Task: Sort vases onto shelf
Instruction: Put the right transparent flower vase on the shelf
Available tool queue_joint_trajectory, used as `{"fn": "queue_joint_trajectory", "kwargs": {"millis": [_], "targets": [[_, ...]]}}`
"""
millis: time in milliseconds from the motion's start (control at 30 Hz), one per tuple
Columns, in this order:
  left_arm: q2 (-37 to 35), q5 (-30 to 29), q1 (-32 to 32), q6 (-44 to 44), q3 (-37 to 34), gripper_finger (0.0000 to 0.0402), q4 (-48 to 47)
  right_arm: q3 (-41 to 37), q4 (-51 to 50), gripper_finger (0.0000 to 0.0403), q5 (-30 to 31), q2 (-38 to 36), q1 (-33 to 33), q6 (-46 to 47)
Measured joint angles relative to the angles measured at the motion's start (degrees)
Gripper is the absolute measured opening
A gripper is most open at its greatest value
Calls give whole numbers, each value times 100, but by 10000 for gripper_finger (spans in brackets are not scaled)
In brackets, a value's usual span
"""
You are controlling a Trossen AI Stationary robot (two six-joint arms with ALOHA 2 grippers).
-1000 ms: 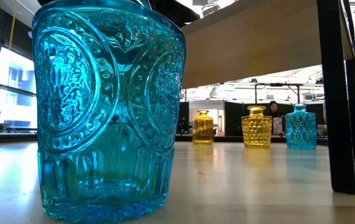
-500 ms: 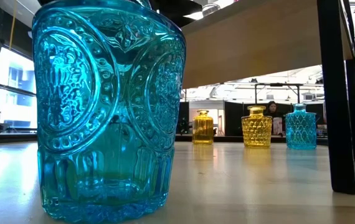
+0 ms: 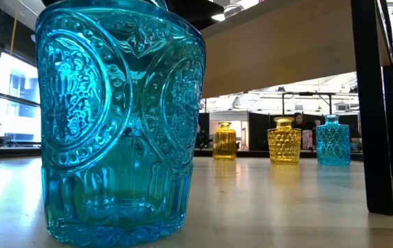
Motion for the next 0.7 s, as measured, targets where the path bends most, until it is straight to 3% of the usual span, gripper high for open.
{"fn": "queue_joint_trajectory", "kwargs": {"millis": [133, 433, 700], "targets": [[0, -270, 0, -129, 0, 235, 1, 0, 0, 99, -2, 0, 0, -17], [0, -279, -44, -542, 0, 238, 11, 0, 0, 99, 26, 0, -2, -61], [68, -258, -44, -766, 4, 277, 60, 0, 2, 99, 28, 2, -2, -63]]}}
